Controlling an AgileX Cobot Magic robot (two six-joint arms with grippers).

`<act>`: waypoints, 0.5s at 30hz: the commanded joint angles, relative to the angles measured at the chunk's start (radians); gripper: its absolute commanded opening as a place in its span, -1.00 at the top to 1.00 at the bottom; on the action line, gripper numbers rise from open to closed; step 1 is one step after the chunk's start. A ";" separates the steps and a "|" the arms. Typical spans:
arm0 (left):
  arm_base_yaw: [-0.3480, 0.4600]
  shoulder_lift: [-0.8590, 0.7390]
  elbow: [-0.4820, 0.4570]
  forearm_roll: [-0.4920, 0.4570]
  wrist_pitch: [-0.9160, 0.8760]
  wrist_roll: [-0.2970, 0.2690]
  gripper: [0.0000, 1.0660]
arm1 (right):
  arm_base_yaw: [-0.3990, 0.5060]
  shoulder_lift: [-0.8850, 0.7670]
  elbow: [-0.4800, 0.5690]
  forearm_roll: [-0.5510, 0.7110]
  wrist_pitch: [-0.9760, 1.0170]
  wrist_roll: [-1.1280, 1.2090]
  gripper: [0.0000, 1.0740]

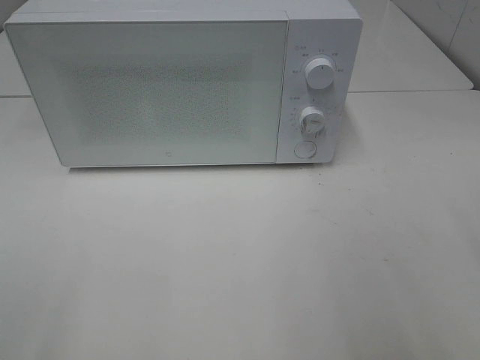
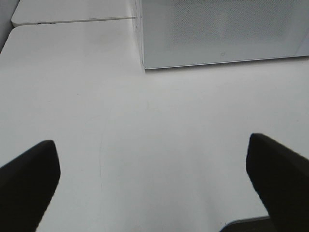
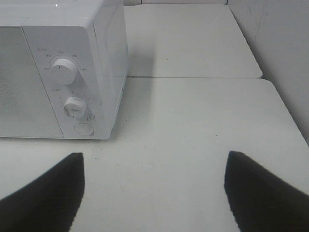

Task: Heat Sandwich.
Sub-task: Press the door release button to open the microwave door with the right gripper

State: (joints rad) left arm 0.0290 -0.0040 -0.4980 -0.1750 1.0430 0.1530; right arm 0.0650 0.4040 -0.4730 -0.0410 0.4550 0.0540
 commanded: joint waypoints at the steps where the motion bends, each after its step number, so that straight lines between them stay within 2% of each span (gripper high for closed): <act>1: 0.003 -0.027 0.003 -0.001 -0.012 -0.006 -0.95 | -0.006 0.049 0.022 0.000 -0.116 0.005 -0.42; 8: 0.003 -0.027 0.003 -0.001 -0.012 -0.006 -0.95 | -0.006 0.251 0.121 0.000 -0.455 0.006 -0.42; 15: 0.003 -0.027 0.003 -0.001 -0.012 -0.006 -0.95 | -0.006 0.410 0.164 0.000 -0.689 0.040 -0.42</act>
State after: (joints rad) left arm 0.0290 -0.0040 -0.4980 -0.1750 1.0430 0.1530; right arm 0.0650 0.8140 -0.3090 -0.0390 -0.1920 0.0820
